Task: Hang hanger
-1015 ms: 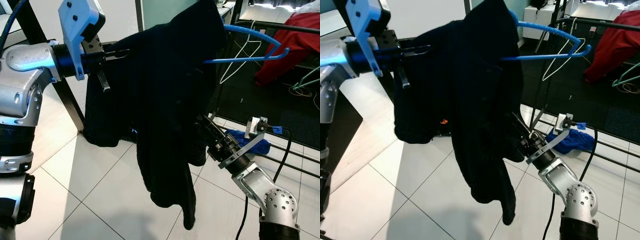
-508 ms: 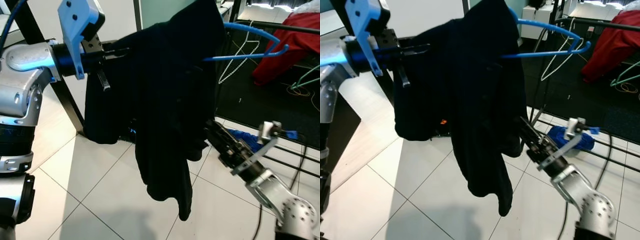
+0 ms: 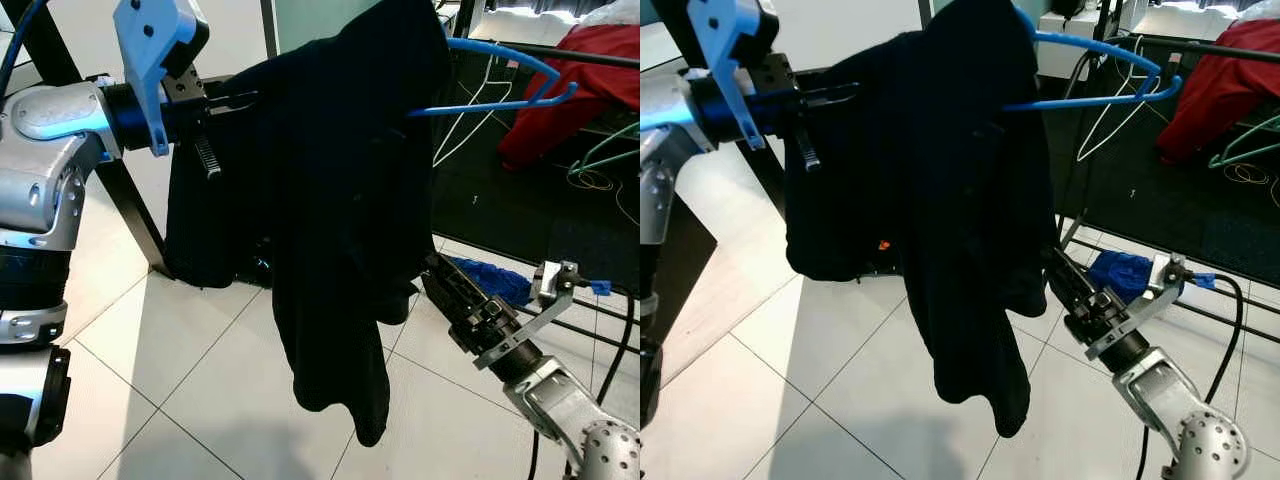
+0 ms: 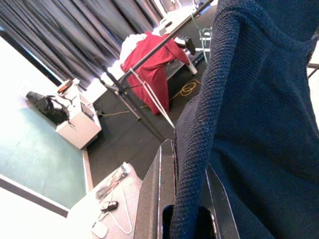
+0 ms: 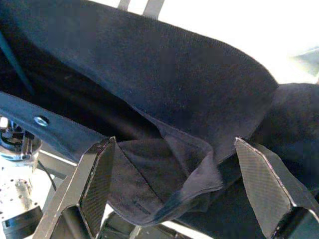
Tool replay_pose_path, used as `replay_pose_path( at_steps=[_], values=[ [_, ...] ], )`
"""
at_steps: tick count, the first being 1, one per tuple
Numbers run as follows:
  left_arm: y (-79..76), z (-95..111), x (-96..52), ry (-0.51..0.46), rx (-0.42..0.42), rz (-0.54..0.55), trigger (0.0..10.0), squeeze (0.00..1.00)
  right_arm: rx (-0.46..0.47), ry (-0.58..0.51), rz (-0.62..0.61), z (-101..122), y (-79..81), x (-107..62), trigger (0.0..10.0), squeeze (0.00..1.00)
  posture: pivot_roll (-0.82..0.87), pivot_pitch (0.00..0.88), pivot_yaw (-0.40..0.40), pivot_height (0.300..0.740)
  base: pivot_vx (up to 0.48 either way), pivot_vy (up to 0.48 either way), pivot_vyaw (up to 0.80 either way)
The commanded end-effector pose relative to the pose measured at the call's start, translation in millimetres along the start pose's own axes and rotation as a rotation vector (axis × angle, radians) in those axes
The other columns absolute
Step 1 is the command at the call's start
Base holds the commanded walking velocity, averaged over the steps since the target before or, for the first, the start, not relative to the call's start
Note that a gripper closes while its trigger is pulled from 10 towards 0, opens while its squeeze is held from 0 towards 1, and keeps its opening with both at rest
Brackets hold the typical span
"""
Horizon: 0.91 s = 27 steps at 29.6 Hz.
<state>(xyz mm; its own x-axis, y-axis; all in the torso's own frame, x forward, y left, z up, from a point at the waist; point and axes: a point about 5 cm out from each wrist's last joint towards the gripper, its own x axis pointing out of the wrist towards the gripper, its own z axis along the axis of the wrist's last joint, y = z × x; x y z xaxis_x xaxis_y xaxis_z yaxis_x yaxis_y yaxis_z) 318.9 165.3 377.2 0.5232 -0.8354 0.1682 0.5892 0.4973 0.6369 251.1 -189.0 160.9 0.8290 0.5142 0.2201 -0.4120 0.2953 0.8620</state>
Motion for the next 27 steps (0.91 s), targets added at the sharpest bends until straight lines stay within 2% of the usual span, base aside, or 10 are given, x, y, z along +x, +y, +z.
replay_pose_path(
  at_steps=[1,2,14,20,27],
  values=[
    [2.3,11.5,-0.2,-0.052,0.014,0.013,8.1,0.00,0.001,0.009,-0.013,-4.1,0.0,4.8,10.0,0.00,-0.11,0.057,0.053,0.740,0.000,0.000,0.00],
    [1.3,12.8,0.2,-0.057,0.014,0.008,10.0,0.00,0.009,0.008,-0.033,-5.3,-2.4,7.6,10.0,0.00,-0.10,0.057,0.052,0.740,0.000,0.000,0.00],
    [1.1,21.5,1.0,-0.103,0.003,0.008,10.0,0.00,0.017,-0.017,-0.118,-4.3,-11.0,15.2,10.0,0.00,-0.10,0.060,0.053,0.740,0.000,0.000,0.00],
    [3.9,23.7,0.9,-0.108,0.010,0.024,10.0,0.00,0.012,-0.028,-0.209,-1.4,-24.5,1.8,10.0,0.00,-0.10,0.063,0.050,0.740,0.000,0.000,0.00],
    [3.5,22.8,0.8,-0.106,0.005,0.028,10.0,0.00,0.009,-0.036,-0.214,1.8,-25.2,-5.5,10.0,0.00,-0.11,0.067,0.052,0.740,0.000,0.000,0.00]
  ],
)
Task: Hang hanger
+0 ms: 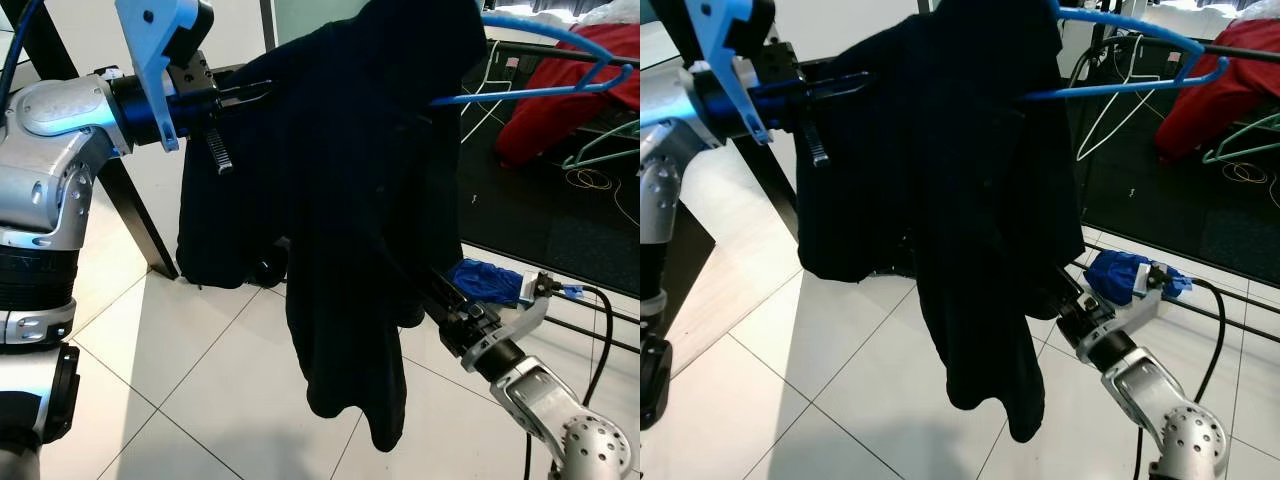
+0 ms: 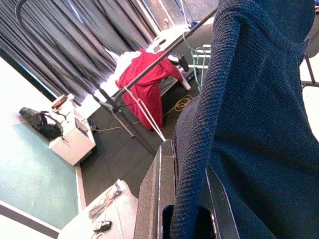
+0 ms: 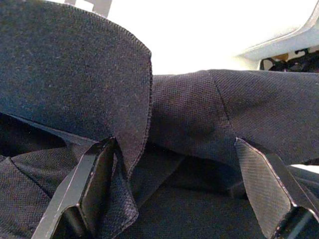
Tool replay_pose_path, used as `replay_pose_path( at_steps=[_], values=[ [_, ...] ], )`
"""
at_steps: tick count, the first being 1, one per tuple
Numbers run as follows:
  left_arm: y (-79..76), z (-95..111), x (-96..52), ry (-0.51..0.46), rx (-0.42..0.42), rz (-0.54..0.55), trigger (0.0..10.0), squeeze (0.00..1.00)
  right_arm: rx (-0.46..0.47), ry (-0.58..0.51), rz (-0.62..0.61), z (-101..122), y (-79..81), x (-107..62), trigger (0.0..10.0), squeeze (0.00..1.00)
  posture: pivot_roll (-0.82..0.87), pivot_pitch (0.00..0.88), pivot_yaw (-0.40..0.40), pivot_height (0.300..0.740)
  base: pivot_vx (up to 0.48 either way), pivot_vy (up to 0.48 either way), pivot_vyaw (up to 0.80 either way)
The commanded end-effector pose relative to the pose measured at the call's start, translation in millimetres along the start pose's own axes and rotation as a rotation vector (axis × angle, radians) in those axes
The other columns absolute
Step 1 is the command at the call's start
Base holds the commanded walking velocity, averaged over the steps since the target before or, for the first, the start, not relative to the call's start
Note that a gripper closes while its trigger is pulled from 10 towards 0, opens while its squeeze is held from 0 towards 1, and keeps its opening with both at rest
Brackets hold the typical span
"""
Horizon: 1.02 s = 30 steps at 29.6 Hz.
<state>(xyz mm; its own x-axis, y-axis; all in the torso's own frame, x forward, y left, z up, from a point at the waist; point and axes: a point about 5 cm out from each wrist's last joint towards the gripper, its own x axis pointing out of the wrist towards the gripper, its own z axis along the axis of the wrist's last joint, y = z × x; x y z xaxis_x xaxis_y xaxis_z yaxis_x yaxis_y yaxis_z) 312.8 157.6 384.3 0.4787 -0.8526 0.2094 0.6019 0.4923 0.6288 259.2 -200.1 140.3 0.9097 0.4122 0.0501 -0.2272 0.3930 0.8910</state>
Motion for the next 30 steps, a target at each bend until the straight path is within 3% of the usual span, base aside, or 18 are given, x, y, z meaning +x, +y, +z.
replay_pose_path(
  at_steps=[1,8,18,19,30],
  values=[
    [5.4,11.9,-2.4,-0.045,0.017,0.033,10.0,0.00,0.009,-0.007,0.002,0.4,-0.5,-0.9,10.0,0.00,-0.11,0.066,0.053,0.740,0.000,0.000,0.00],
    [2.6,11.6,0.5,-0.051,0.010,0.020,10.0,0.00,-0.003,-0.008,0.110,2.1,16.5,9.5,10.0,0.00,-0.11,0.065,0.053,0.740,0.000,0.000,0.00],
    [1.6,11.1,0.9,-0.051,0.007,0.016,10.0,0.00,-0.006,-0.004,0.128,2.1,19.7,11.6,10.0,0.00,-0.11,0.064,0.052,0.740,0.000,0.000,0.00],
    [-1.4,9.3,2.0,-0.050,0.000,0.008,10.0,0.00,-0.020,-0.003,0.148,2.7,23.7,14.5,0.0,0.00,-0.11,0.061,0.048,0.740,0.000,0.000,0.00],
    [-3.3,-2.9,0.6,0.004,0.003,0.018,10.0,0.00,-0.069,-0.061,0.150,15.1,27.2,18.3,0.0,0.00,-0.11,0.056,0.049,0.740,0.000,0.000,0.00]
  ],
)
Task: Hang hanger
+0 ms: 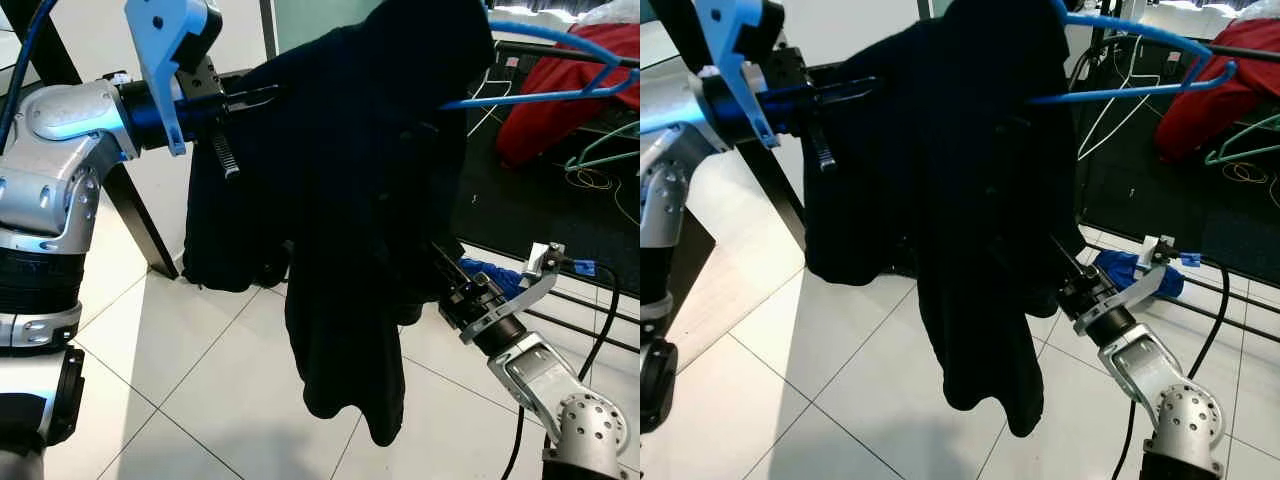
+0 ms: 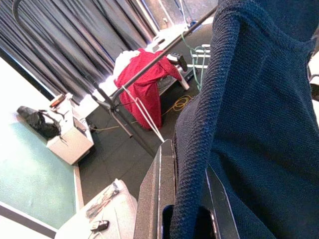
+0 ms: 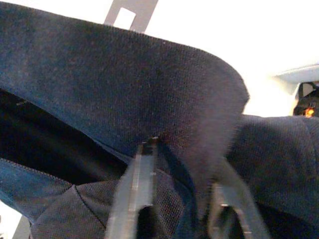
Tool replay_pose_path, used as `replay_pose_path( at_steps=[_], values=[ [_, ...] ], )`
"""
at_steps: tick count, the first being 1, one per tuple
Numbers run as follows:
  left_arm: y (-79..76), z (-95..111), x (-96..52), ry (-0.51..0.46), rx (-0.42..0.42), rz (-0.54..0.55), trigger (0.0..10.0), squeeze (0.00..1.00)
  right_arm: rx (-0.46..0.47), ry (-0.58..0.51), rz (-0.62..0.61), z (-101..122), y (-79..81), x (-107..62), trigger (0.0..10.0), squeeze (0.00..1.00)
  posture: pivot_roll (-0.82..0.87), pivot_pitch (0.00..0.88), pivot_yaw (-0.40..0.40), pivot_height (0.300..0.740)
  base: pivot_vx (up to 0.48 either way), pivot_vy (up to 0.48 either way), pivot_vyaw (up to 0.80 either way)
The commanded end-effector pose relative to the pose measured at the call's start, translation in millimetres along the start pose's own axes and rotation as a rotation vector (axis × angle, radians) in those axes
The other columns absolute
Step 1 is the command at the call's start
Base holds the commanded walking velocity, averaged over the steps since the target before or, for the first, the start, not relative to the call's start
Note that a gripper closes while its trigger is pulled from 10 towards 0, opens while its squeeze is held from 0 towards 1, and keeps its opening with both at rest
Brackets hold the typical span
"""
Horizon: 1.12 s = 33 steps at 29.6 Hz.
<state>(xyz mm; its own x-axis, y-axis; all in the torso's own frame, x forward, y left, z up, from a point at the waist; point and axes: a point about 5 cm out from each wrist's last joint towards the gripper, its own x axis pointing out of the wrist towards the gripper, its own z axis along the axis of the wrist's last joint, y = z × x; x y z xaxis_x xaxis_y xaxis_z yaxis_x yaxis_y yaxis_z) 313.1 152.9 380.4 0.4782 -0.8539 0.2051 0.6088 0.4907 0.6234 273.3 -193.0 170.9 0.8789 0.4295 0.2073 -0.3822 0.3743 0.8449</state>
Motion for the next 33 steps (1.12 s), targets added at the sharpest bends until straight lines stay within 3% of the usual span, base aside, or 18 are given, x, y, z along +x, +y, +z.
replay_pose_path(
  at_steps=[1,10,11,15,16,17,18,19,21,25,27,29,33],
  values=[
    [1.5,-1.6,-3.1,0.006,0.011,0.025,10.0,0.00,-0.018,-0.018,-0.005,4.0,-0.3,1.5,0.0,0.00,-0.11,0.056,0.049,0.740,0.000,0.000,0.00],
    [2.5,-7.6,-8.3,0.036,0.010,0.047,10.0,0.00,-0.060,-0.061,-0.026,17.8,-3.5,2.7,0.0,0.00,-0.10,0.054,0.048,0.740,0.000,0.000,0.00],
    [2.0,-12.2,-12.4,0.058,0.005,0.052,10.0,0.00,-0.099,-0.115,-0.031,35.2,-3.9,3.3,0.0,0.00,-0.10,0.056,0.048,0.740,0.000,0.000,0.00],
    [1.0,-14.8,-14.7,0.070,0.001,0.048,10.0,0.00,-0.118,-0.144,-0.034,44.2,-3.8,3.4,0.0,0.00,-0.10,0.056,0.048,0.740,0.000,0.000,0.00],
    [-2.7,-18.6,-19.9,0.081,-0.021,0.022,10.0,0.00,-0.145,-0.209,-0.055,62.4,-4.6,3.8,0.0,0.00,-0.10,0.062,0.053,0.740,0.000,0.000,0.00],
    [-2.7,-18.6,-19.9,0.081,-0.021,0.022,10.0,0.00,-0.145,-0.209,-0.055,62.4,-4.6,3.8,0.0,0.00,-0.10,0.062,0.053,0.740,0.000,0.000,0.00],
    [-9.7,-21.3,-24.9,0.086,-0.039,-0.025,10.0,0.00,-0.167,-0.267,-0.073,79.9,-4.9,3.6,0.0,0.00,-0.10,0.064,0.053,0.740,0.000,0.000,0.00],
    [-9.7,-21.3,-24.9,0.086,-0.039,-0.025,10.0,0.00,-0.167,-0.267,-0.073,79.9,-4.9,3.6,0.0,0.00,-0.10,0.064,0.053,0.740,0.000,0.000,0.00],
    [-33.1,-23.5,-30.8,0.081,-0.096,-0.162,10.0,0.00,-0.216,-0.348,-0.088,108.7,-1.4,2.9,0.0,0.00,-0.09,0.068,0.045,0.740,0.000,0.000,0.00],
    [-45.1,-26.2,-34.0,0.103,-0.109,-0.220,10.0,0.00,-0.244,-0.376,-0.084,121.8,2.2,2.3,0.0,0.00,-0.09,0.070,0.043,0.740,0.000,0.000,0.00],
    [-45.1,-26.2,-34.0,0.103,-0.109,-0.220,10.0,0.00,-0.244,-0.376,-0.084,121.8,2.2,2.3,0.0,0.00,-0.09,0.070,0.043,0.740,0.000,0.000,0.00],
    [-42.3,-39.6,-43.1,0.222,-0.057,-0.176,10.0,0.00,-0.265,-0.401,-0.066,132.5,6.3,1.2,0.0,0.00,-0.08,0.074,0.041,0.740,0.000,0.000,0.00],
    [-38.2,-46.9,-44.8,0.270,-0.042,-0.119,10.0,0.00,-0.273,-0.378,-0.043,129.2,8.4,4.6,0.0,0.00,-0.08,0.075,0.042,0.740,0.000,0.000,0.00]
  ],
)
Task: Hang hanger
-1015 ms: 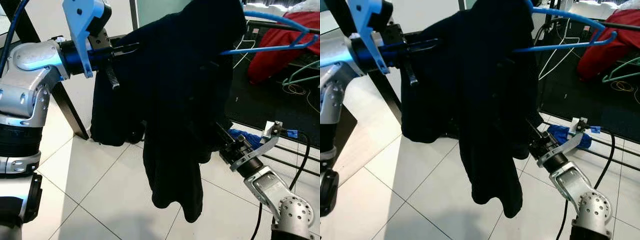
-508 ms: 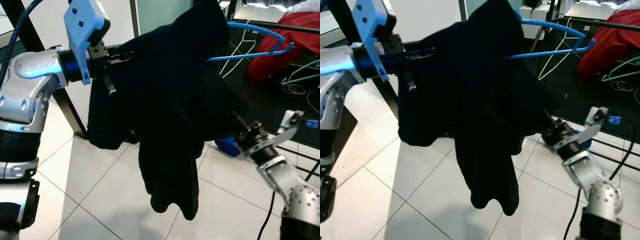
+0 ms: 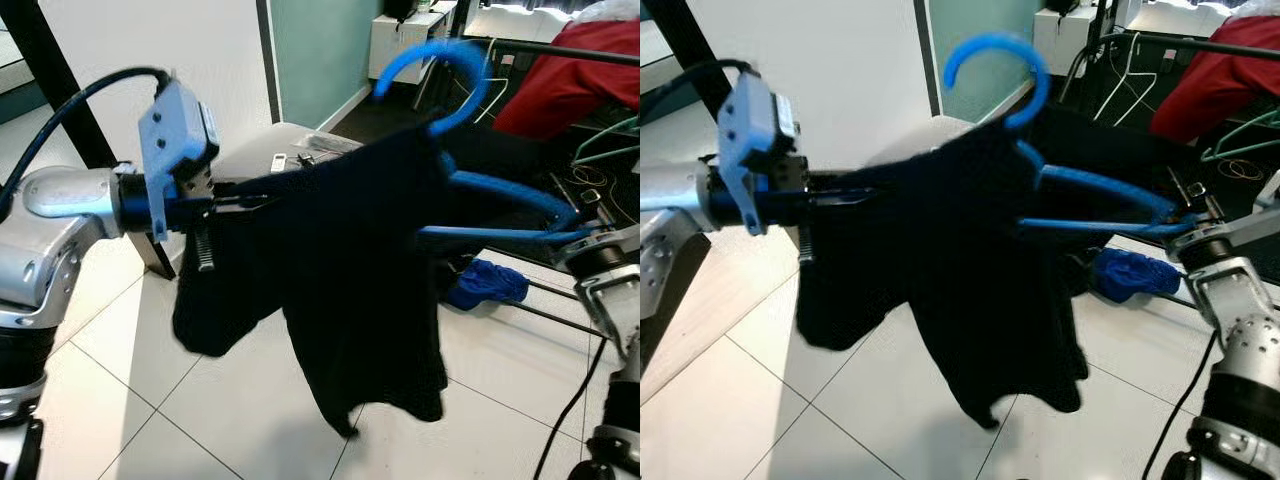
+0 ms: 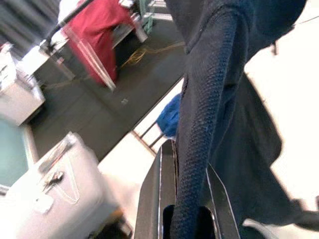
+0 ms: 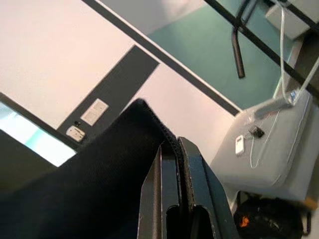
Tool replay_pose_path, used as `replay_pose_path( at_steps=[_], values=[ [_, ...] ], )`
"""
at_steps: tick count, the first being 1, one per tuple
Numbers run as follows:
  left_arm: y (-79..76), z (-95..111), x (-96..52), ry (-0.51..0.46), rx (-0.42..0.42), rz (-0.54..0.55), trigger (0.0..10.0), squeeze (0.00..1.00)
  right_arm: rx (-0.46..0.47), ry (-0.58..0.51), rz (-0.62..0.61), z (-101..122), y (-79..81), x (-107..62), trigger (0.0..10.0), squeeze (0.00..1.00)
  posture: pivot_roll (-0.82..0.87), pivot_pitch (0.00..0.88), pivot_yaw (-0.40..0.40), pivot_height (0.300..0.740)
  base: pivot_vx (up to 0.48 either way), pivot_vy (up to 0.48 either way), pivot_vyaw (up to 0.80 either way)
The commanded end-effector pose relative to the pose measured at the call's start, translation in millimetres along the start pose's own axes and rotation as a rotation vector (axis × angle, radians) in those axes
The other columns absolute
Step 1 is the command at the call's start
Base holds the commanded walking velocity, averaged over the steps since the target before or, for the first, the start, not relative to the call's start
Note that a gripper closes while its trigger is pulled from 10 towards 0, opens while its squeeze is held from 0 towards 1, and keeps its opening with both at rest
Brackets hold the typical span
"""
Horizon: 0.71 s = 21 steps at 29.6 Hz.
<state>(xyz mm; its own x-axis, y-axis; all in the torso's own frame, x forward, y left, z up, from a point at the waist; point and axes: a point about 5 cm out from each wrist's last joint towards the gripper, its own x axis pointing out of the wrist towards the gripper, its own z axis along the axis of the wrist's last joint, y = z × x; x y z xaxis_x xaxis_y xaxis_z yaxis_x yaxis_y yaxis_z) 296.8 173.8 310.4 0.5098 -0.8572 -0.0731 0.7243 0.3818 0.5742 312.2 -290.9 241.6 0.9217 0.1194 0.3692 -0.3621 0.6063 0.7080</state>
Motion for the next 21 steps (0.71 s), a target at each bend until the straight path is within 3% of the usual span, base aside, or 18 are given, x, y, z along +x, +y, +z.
replay_pose_path(
  at_steps=[1,5,11,21],
  values=[
    [6.5,-4.0,-3.5,0.047,0.026,0.065,10.0,0.00,-0.005,-0.010,0.018,-0.5,2.4,0.2,0.0,0.00,-0.08,0.075,0.045,0.740,0.000,0.000,0.00],
    [11.7,-11.6,1.8,0.086,0.025,0.147,10.0,0.00,-0.035,0.050,0.071,-12.3,13.4,3.9,0.0,0.00,-0.09,0.077,0.047,0.740,0.000,0.000,0.00],
    [14.0,-14.9,12.0,0.064,-0.023,0.271,10.0,0.00,-0.106,0.178,0.170,-32.7,30.3,8.9,0.0,0.00,-0.10,0.077,0.047,0.740,0.000,0.000,0.00],
    [12.5,-16.4,9.9,0.071,-0.003,0.272,10.0,0.00,-0.119,0.174,0.149,-32.4,26.2,12.4,0.0,0.00,-0.09,0.078,0.043,0.740,0.000,0.000,0.00]
  ],
)
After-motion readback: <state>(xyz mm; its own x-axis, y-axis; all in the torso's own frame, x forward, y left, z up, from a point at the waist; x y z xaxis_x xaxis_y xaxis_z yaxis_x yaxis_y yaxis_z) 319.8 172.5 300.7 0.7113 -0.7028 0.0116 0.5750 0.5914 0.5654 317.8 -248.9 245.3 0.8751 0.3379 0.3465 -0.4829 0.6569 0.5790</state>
